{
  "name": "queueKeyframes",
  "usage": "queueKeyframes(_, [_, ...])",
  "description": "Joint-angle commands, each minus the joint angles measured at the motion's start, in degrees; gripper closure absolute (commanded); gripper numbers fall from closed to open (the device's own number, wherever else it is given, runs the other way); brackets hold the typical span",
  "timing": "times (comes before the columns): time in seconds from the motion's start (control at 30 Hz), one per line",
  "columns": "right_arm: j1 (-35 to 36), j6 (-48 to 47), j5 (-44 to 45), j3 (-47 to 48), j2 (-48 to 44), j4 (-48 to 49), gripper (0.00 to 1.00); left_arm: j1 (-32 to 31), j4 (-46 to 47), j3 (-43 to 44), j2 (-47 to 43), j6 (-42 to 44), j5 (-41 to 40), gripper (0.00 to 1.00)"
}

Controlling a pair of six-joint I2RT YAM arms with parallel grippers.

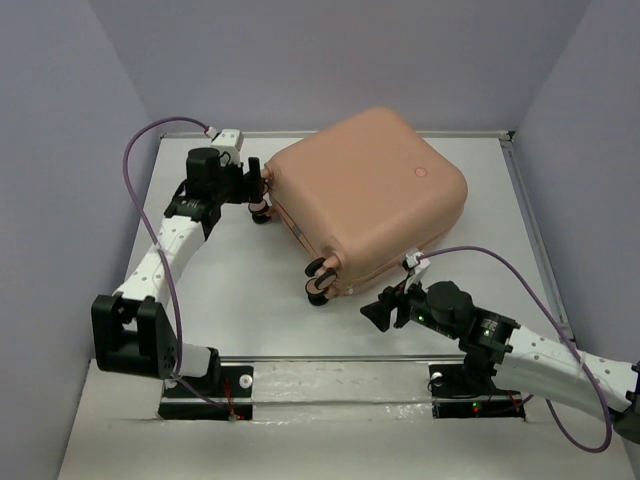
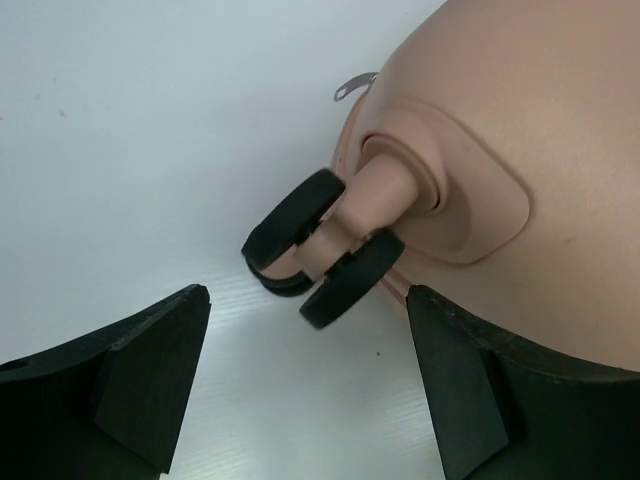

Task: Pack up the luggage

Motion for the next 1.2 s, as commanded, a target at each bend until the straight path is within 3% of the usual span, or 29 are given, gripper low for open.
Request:
queueKeyframes(0.0, [-0.5,0.0,1.3,-0.4,-1.3,0.8,0.28,0.2,1.9,7.5,6.3,5.4,8.5,0.07])
queueKeyframes(0.27, [-0.5,0.2,1.8,-0.7,-1.5,0.9,0.27,0.2,-1.1,15.0,15.1,9.0,10.2,0.07])
queueKeyframes(0.47, [-1.6,0.5,3.3,-0.7,-0.6,1.0,0.27,0.2,-0.4,16.3,17.3,9.4,10.5,0.16])
queueKeyframes(0.57, [-2.7,0.9,4.2,-0.4,-0.2,1.0,0.28,0.2,1.2,14.9,17.0,9.0,12.0,0.38])
queueKeyframes(0.63, [-3.9,1.1,5.5,-0.2,-0.2,1.0,0.28,0.2,1.6,14.4,16.9,8.8,12.4,0.43])
queueKeyframes(0.67, [-3.9,1.2,5.8,0.0,0.0,1.0,0.28,0.2,1.7,14.3,16.9,8.7,12.9,0.57])
queueKeyframes(0.73, [-5.7,1.6,6.9,0.3,0.5,1.0,0.28,0.2,2.4,14.2,16.9,7.5,12.8,0.71])
queueKeyframes(0.77, [-6.4,1.9,7.1,0.4,0.9,1.1,0.29,0.2,2.4,14.2,17.2,7.1,12.5,0.85])
queueKeyframes(0.8, [-7.5,2.2,6.5,0.7,2.2,1.4,0.29,0.1,2.6,14.0,17.2,5.8,12.1,0.93])
queueKeyframes(0.9, [-13.3,2.2,5.5,1.9,4.4,1.7,0.30,-0.2,3.2,12.7,16.4,3.2,9.3,0.94])
queueKeyframes(1.03, [-24.4,2.0,1.1,3.3,7.3,3.0,0.51,-1.1,1.9,6.9,11.2,-4.6,5.3,0.94])
queueKeyframes(1.17, [-33.0,2.0,-5.9,4.6,12.7,8.1,0.85,-4.7,-1.3,0.4,3.6,-7.7,1.1,0.94])
